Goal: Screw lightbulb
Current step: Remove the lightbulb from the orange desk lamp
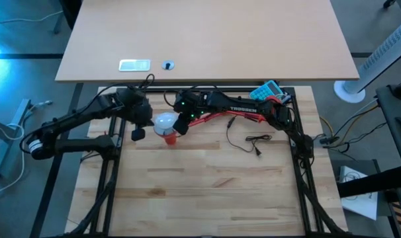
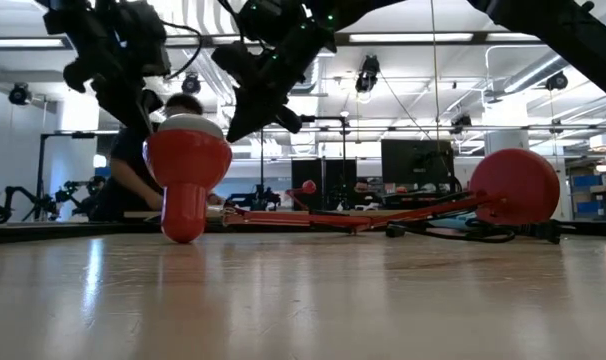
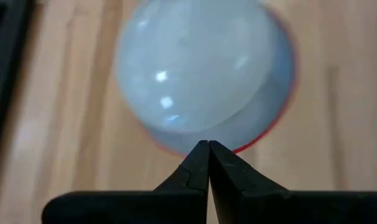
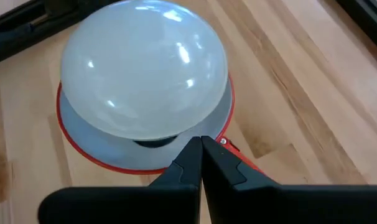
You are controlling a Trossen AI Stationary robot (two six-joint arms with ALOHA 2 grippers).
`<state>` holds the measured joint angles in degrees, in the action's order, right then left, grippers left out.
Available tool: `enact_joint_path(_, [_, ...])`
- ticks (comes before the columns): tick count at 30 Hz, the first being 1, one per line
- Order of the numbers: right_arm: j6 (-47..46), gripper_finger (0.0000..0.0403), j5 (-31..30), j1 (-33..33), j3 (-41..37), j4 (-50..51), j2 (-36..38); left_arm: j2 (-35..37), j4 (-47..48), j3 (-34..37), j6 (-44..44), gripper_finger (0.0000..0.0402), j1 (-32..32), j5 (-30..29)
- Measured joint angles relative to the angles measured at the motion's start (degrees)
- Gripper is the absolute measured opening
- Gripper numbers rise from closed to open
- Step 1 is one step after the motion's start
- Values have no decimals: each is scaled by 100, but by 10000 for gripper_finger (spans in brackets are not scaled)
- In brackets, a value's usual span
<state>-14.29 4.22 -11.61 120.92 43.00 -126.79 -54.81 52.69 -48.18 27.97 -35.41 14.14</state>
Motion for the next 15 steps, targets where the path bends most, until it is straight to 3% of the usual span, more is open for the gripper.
enact_joint_path(7, [-118,0,785,144,0,-49,42,-549,-241,13,420,0,-406,-409])
enact_joint_path(15, [-234,0,825,290,0,-379,42,-913,-832,15,485,0,-451,-433])
